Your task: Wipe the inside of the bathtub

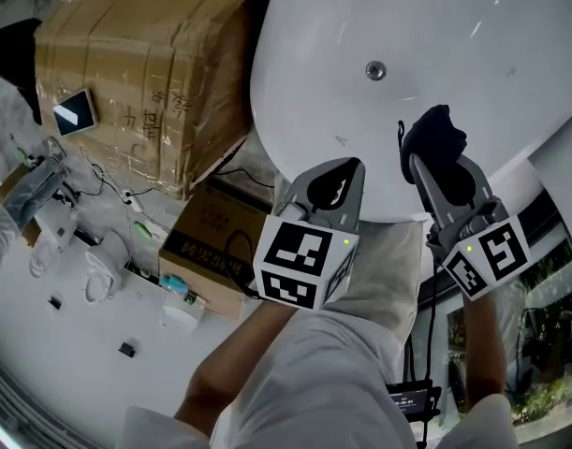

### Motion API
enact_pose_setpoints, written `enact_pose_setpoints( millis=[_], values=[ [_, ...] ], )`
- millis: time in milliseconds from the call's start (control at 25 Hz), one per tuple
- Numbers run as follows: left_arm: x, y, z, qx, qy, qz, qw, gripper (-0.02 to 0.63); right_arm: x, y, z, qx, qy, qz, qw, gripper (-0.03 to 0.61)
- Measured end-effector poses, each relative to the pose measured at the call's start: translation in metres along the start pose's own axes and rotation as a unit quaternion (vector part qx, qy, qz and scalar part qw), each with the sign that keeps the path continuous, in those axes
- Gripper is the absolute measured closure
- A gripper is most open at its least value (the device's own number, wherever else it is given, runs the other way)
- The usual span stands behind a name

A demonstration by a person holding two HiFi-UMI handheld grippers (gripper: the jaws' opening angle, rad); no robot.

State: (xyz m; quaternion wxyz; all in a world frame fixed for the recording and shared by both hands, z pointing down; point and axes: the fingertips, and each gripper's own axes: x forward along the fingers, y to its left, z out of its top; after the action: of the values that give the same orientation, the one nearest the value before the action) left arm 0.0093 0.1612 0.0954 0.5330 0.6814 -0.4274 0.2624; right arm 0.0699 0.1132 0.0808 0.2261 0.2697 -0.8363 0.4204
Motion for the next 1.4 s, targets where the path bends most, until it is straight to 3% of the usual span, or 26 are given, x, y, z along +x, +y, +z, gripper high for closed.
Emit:
enact_pose_setpoints(
  millis=[320, 600, 1040, 1400],
  values=[
    [0.048, 0.034, -0.015, -0.036, -0.016, 0.016, 0.9991, 0.615, 0.053, -0.037, -0.036, -0.031, 0.021, -0.007, 0.999, 0.526],
    [0.086, 0.057, -0.04, 0.005, -0.007, 0.03, 0.9995, 0.615, 0.093, -0.065, -0.07, -0.029, 0.025, -0.008, 0.999, 0.525],
    [0.136, 0.08, -0.069, -0.038, 0.005, 0.015, 0.9991, 0.615, 0.154, -0.105, -0.131, -0.019, 0.051, -0.008, 0.999, 0.525],
    [0.167, 0.099, -0.086, -0.029, 0.016, 0.019, 0.9992, 0.615, 0.201, -0.132, -0.167, -0.048, 0.072, -0.002, 0.996, 0.525]
  ],
)
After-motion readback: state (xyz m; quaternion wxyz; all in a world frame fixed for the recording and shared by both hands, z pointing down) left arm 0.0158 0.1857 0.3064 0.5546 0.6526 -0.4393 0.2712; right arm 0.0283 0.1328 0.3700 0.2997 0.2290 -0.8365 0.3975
